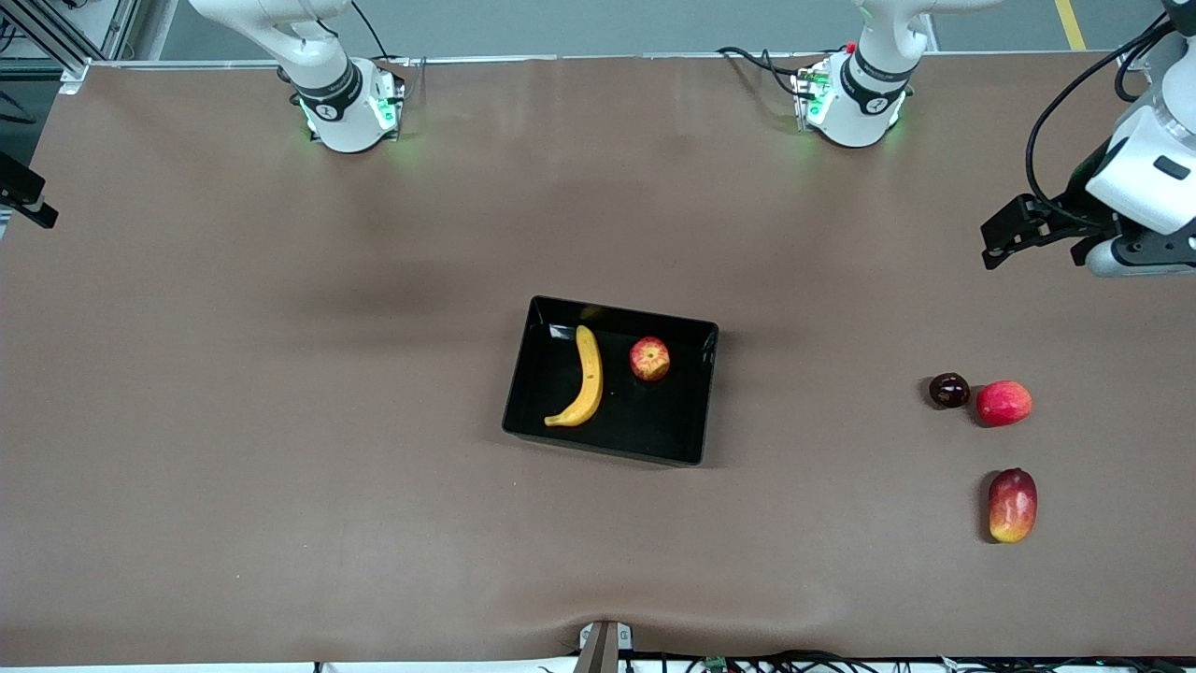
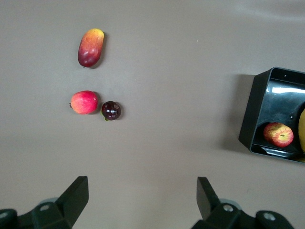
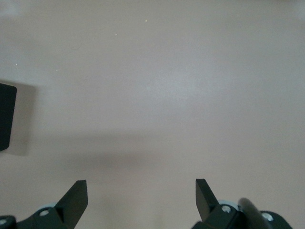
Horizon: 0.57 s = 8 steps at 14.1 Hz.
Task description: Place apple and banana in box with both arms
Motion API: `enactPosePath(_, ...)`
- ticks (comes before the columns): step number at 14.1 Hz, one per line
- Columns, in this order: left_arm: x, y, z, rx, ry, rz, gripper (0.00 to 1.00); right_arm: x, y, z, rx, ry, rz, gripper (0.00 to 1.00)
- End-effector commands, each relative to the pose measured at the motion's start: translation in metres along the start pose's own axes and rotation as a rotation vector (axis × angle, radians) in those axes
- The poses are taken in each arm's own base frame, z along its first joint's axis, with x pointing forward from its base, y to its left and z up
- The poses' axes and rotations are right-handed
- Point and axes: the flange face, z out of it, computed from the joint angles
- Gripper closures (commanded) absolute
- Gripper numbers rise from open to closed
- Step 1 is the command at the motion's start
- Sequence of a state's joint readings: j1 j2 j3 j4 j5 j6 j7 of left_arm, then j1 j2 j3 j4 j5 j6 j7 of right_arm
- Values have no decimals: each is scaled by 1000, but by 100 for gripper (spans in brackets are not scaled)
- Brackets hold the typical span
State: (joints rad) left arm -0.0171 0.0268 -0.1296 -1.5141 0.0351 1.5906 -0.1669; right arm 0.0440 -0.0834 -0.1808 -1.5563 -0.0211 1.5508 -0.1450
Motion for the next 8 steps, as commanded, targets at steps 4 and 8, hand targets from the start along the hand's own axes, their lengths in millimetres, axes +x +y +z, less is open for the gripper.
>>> enactPosePath(4, -1, -2, -6, -18, 13, -13, 0, 0, -1, -2, 12, -1, 2, 0)
enactPosePath(8, -1, -3, -7, -18, 15, -16, 0, 0, -2, -1, 12, -4, 0, 0)
